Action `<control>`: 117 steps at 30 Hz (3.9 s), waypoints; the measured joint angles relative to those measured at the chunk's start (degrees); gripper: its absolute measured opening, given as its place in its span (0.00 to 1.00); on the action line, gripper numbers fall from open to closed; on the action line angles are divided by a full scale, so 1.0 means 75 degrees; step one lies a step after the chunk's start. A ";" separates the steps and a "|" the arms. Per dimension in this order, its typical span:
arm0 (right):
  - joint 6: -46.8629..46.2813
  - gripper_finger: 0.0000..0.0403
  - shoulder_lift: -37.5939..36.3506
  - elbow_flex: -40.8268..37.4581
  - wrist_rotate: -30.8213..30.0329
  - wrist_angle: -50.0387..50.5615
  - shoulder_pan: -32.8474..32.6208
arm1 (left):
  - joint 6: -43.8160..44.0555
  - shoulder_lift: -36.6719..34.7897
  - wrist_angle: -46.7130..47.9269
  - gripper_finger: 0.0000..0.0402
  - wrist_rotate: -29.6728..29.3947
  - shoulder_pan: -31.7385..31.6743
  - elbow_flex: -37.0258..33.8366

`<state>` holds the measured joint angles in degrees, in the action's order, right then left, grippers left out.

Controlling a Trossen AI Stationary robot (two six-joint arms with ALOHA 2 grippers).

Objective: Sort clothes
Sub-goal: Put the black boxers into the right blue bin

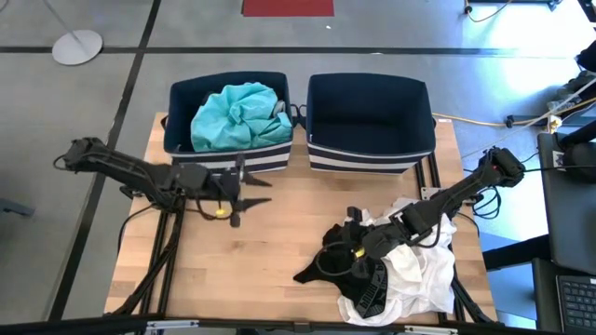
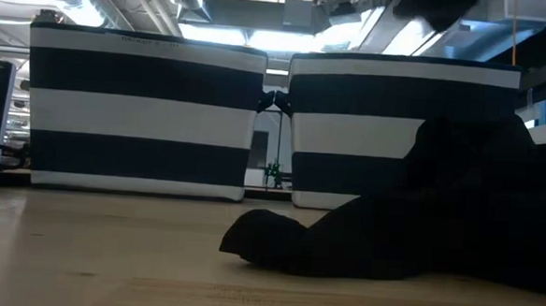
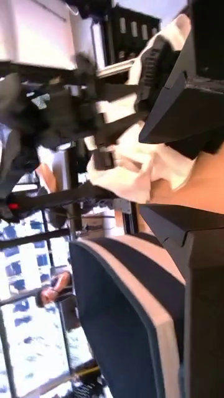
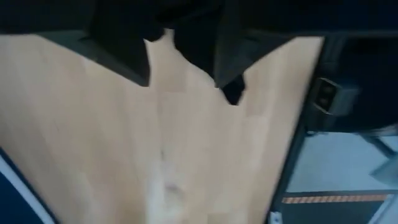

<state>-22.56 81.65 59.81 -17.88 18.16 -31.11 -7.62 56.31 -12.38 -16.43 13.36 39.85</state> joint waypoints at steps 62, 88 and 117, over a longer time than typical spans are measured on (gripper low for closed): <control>0.1013 0.08 0.5182 0.4610 0.0175 0.6240 0.0045 | 0.0591 -0.0038 0.0402 0.40 -0.0070 0.0272 -0.0864; 0.1106 0.04 0.4723 1.0023 -0.3666 0.9555 0.0086 | 0.0592 -0.0037 0.0624 0.40 -0.0070 0.0272 -0.0861; 0.1507 0.05 0.3993 0.9976 -0.4683 0.9584 0.0411 | 0.1839 0.2339 -0.2727 0.40 0.2229 -0.0131 -0.0856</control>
<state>-11.26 111.59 134.63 -53.00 90.04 -28.03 6.17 73.85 -32.83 0.29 12.37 33.43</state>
